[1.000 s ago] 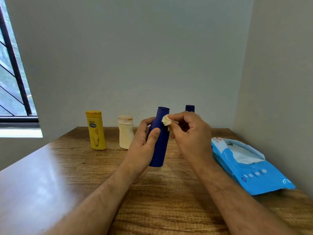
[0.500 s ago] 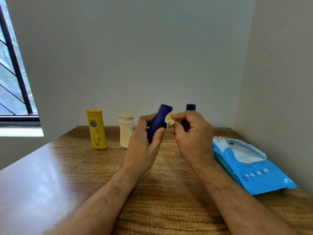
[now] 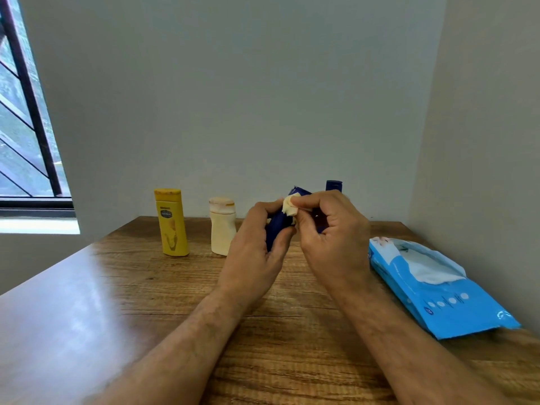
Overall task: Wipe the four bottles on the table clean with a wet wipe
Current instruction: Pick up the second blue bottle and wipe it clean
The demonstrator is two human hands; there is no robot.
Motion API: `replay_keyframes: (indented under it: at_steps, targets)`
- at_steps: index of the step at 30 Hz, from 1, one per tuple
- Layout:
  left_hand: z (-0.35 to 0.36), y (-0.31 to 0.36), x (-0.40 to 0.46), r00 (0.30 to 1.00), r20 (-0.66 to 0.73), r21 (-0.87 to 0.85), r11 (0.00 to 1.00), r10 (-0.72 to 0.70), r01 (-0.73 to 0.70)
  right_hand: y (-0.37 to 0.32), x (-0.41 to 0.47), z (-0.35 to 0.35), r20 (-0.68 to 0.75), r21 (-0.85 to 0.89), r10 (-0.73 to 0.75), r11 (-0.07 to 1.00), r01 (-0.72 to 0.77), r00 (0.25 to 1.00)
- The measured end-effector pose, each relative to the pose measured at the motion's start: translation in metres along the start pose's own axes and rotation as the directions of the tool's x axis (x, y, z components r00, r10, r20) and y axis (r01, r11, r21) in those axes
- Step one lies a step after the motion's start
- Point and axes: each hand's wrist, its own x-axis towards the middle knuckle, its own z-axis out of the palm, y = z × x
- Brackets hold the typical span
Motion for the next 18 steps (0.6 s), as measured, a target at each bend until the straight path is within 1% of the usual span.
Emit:
replay_keyframes:
  at_steps: [3,6,8,10,11,12,14,16,18]
  targets:
    - [0.002,0.000,0.001,1.000,-0.023,0.006,1.000,-0.010,0.010,0.001,0.001,-0.001,-0.013,0.033,0.060,0.998,-0.059,0.998]
    - [0.002,0.002,0.001,0.997,-0.066,-0.034,0.998,-0.048,0.045,0.003,0.003,-0.002,0.021,0.026,0.091,0.995,-0.091,0.996]
    - [0.001,0.002,0.001,0.995,-0.082,-0.069,0.996,-0.056,0.050,0.005,0.003,-0.001,0.047,0.027,0.154,0.988,-0.155,0.987]
    - [-0.001,0.003,0.001,0.994,-0.042,-0.143,0.985,-0.098,0.091,0.008,0.004,-0.001,0.051,0.043,0.240,0.969,-0.242,0.969]
    - [-0.002,0.005,0.001,0.987,-0.006,-0.222,0.962,-0.162,0.157,0.010,0.005,-0.002,0.055,0.066,0.284,0.956,-0.287,0.957]
    - [-0.002,0.009,0.001,0.966,0.045,-0.330,0.909,-0.254,0.254,0.010,0.006,-0.003,0.068,0.101,0.324,0.939,-0.330,0.944]
    - [-0.003,0.017,0.000,0.896,0.168,-0.515,0.739,-0.411,0.435,0.008,0.007,-0.005,0.132,0.171,0.386,0.898,-0.405,0.913]
    - [-0.005,0.019,0.001,0.838,0.224,-0.587,0.617,-0.497,0.523,0.005,0.008,-0.008,0.229,0.217,0.424,0.855,-0.471,0.876]
    - [-0.007,0.017,0.002,0.792,0.248,-0.654,0.507,-0.559,0.562,0.001,0.009,-0.009,0.330,0.239,0.419,0.830,-0.504,0.846]
